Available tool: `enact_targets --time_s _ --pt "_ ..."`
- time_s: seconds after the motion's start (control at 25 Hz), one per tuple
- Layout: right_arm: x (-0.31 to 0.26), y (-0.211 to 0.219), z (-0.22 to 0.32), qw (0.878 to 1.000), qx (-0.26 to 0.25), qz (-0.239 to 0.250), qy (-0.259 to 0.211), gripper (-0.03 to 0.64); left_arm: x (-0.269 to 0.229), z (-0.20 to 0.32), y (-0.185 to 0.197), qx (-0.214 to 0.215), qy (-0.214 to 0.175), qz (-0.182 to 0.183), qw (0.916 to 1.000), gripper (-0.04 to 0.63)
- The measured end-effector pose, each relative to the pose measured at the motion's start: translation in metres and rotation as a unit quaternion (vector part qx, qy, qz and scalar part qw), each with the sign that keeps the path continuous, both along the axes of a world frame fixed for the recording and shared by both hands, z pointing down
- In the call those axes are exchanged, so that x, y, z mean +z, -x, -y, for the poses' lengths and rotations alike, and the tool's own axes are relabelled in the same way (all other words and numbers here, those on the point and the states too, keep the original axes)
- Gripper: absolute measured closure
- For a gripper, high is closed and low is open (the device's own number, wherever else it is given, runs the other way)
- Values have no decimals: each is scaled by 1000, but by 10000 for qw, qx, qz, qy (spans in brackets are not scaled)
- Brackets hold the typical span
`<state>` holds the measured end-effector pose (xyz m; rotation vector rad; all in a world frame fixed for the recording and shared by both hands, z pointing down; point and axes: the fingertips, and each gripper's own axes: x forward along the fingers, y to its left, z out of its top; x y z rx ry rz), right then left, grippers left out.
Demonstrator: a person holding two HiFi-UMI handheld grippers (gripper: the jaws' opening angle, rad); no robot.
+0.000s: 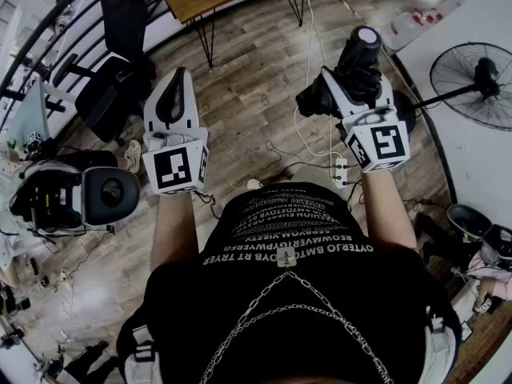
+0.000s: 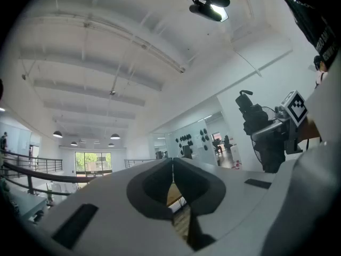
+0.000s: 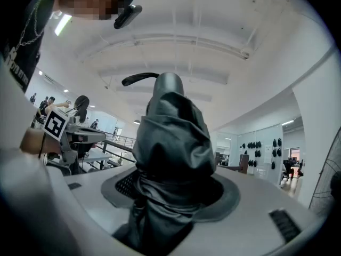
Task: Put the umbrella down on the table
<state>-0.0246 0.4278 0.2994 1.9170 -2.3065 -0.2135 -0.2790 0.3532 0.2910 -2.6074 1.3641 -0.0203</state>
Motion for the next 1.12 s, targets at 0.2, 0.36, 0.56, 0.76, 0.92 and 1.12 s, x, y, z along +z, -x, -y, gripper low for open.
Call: enact_targets --time_s 0.2,0.36,0.56,0.76,0.92,1.12 --pt "-5 4 2 9999 -71 81 -7 341 4 2 -2 75 75 44 9999 565" --pt "-13 2 -5 9996 -105 248 -124 339 2 -1 6 150 -23 176 9997 565" --pt "-1 -9 -9 9978 13 664 -63 339 21 -1 17 176 72 310 9993 565" --pt "-3 -28 9 9968 33 792 -119 339 20 13 17 56 105 217 9997 565" --pt "2 -46 27 9961 -149 866 -99 337 22 21 -5 116 111 198 9997 565" --pt "0 -66 65 9947 -465 914 -97 337 8 51 -36 -169 40 27 9998 565"
